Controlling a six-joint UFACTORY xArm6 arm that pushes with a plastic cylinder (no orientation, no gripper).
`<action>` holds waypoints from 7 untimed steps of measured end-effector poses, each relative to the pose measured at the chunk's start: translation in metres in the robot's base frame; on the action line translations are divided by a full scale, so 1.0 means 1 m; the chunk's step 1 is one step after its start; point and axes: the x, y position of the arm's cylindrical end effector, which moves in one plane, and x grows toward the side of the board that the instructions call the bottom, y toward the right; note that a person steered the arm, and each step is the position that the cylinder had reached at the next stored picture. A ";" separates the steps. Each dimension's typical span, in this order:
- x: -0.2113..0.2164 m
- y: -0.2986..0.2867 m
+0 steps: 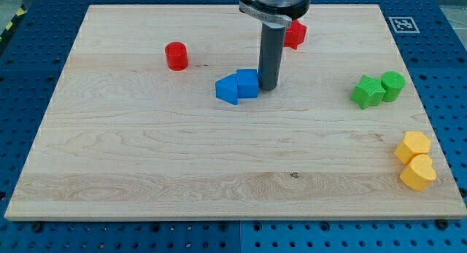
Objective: Adjust the blue blocks towards the left middle of the board
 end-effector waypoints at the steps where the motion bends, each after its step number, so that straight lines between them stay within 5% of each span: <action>1: 0.000 -0.001; 7: 0.010 -0.074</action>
